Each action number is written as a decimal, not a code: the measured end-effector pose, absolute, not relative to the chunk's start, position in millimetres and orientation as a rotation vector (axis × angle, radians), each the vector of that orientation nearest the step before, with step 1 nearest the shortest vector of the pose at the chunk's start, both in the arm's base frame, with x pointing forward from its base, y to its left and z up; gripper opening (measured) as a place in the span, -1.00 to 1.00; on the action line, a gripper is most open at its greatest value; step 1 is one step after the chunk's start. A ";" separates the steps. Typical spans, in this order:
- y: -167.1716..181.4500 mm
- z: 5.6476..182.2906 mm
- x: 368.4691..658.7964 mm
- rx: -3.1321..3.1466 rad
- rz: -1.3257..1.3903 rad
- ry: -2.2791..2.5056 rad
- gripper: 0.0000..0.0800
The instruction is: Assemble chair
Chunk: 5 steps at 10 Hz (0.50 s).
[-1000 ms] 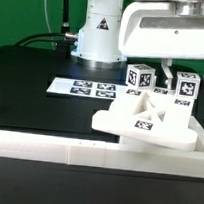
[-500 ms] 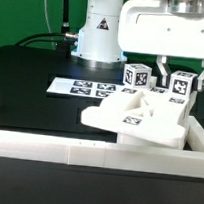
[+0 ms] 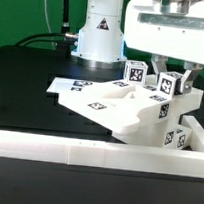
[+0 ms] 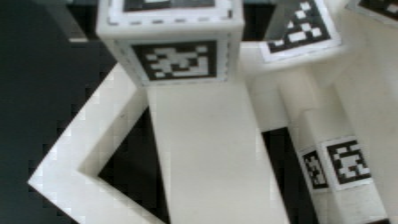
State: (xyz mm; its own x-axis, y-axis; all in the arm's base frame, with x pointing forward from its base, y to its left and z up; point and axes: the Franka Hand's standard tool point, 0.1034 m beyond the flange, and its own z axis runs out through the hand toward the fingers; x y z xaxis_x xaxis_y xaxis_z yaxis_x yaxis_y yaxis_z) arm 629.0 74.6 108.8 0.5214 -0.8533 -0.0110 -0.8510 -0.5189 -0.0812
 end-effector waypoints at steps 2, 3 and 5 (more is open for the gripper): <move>75.2 115.5 630.6 -2.683 -0.055 1.467 0.09; 76.7 123.4 632.5 -2.678 -0.066 1.460 0.41; 82.5 137.4 632.6 -2.680 -0.064 1.443 0.58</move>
Offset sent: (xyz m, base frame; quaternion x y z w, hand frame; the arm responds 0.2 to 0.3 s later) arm -0.0067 0.0038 0.0283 -0.0091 -0.0105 -0.0144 0.9998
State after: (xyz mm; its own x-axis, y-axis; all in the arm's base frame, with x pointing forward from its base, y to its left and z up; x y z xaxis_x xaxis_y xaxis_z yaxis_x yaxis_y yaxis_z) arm 632.6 82.5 137.4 0.5509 -0.8345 -0.0095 -0.8304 -0.5470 -0.1056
